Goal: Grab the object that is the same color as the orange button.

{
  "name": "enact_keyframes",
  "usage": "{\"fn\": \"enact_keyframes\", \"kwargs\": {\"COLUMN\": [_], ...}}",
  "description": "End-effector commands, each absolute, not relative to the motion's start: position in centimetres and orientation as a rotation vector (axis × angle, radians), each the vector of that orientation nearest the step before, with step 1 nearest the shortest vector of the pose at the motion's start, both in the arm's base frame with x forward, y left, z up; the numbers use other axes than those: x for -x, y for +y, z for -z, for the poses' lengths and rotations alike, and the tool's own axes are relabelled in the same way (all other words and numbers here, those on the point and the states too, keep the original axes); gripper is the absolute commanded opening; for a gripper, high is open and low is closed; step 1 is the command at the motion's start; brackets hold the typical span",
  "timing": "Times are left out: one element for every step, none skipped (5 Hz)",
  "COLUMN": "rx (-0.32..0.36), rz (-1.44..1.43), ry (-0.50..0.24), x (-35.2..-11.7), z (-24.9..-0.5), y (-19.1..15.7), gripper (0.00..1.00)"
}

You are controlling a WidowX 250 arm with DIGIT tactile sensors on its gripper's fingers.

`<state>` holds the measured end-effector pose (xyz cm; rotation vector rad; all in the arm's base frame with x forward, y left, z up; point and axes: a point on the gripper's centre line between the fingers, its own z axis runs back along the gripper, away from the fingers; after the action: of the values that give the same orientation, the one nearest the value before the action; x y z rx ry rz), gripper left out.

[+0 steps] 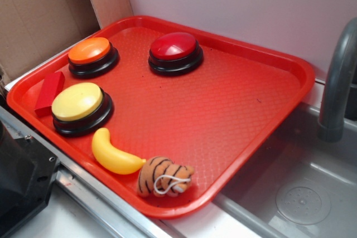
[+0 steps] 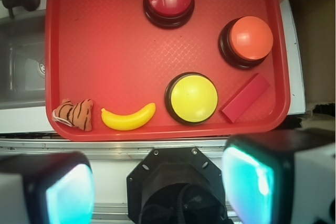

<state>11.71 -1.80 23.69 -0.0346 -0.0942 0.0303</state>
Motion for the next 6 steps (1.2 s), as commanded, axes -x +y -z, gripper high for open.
{"fn": "enact_keyframes", "kwargs": {"rx": [0.035,-0.016,-0.075,-0.078,0.045,0.101], "rz": [-0.030,0.222,0.471,0.699,0.935,1.181], "ry": [-0.094,-0.124,-0.230,-0.243,-0.293,-0.288], "x": [-11.7,-14.1,-15.1,-15.5,-16.0,-15.4], "z": [-23.7,-22.7,-21.7,-19.9,-16.2,-13.0], "y": [-1.8,-3.9,-6.5,-8.4,-11.7,-14.1], "gripper": [1.00,1.00,1.00,1.00,1.00,1.00]}}
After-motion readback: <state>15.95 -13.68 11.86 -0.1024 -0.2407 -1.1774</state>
